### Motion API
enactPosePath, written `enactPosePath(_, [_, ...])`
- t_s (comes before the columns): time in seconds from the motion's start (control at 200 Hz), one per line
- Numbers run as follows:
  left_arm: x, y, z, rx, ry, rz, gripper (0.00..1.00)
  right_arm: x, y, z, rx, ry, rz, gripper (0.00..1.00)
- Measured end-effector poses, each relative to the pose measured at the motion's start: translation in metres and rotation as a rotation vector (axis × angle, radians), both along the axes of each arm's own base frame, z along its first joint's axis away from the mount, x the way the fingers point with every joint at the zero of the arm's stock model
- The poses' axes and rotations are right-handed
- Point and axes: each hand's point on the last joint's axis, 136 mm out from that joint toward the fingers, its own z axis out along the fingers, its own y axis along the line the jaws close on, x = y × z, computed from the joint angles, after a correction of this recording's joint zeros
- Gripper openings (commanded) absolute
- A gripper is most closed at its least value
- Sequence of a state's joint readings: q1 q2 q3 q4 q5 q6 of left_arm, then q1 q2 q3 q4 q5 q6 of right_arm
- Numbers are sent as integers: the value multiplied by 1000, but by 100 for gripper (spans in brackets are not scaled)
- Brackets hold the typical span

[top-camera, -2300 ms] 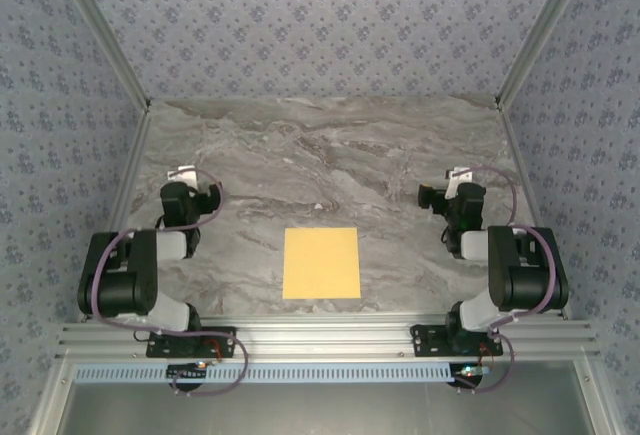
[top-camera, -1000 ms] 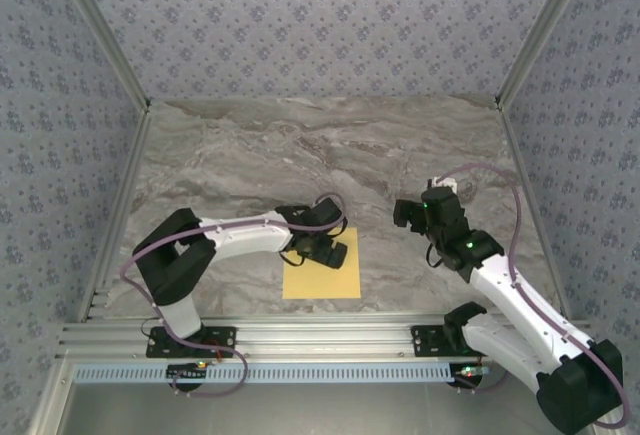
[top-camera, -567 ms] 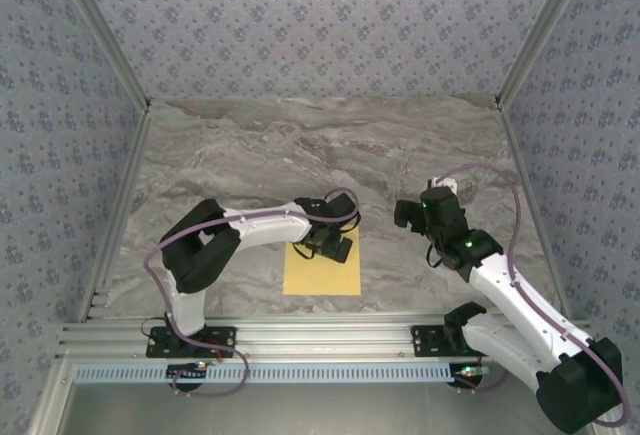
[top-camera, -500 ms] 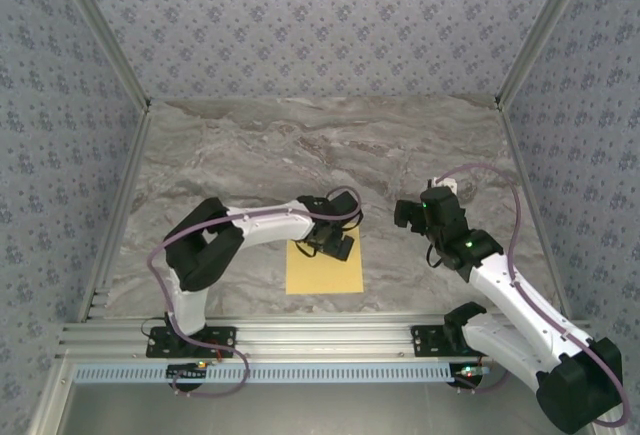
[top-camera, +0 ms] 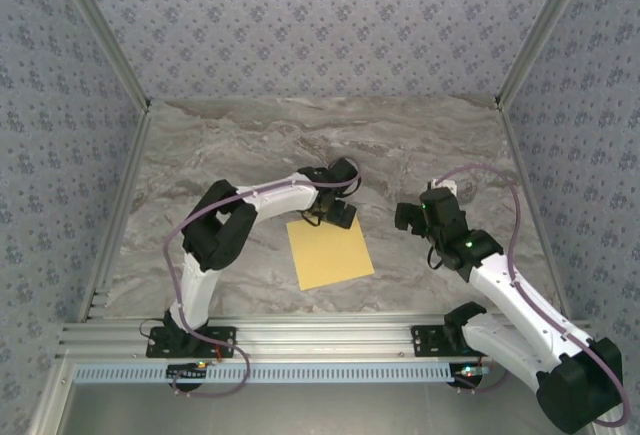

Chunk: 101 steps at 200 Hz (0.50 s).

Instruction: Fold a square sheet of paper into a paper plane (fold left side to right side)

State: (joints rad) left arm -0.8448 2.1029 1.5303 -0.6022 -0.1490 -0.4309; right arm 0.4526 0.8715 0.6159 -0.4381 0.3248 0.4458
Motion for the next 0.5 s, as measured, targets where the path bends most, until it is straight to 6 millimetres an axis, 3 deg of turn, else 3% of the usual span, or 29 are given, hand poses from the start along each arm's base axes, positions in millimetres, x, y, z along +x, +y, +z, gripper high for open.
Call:
enactPosePath(0.17, [15, -9, 16, -31, -34, -23, 98, -1, 4, -1, 14, 7, 15, 100])
enactPosePath(0.285, [12, -9, 27, -52, -40, -33, 98, 2, 17, -7, 54, 34, 64, 100])
enactPosePath(0.385, [-4, 0, 46, -98, -38, -33, 97, 4, 37, -24, 88, 113, 127, 100])
enactPosePath(0.505, [-39, 22, 71, -192, -12, -10, 95, 11, 65, -44, 109, 220, 202, 100])
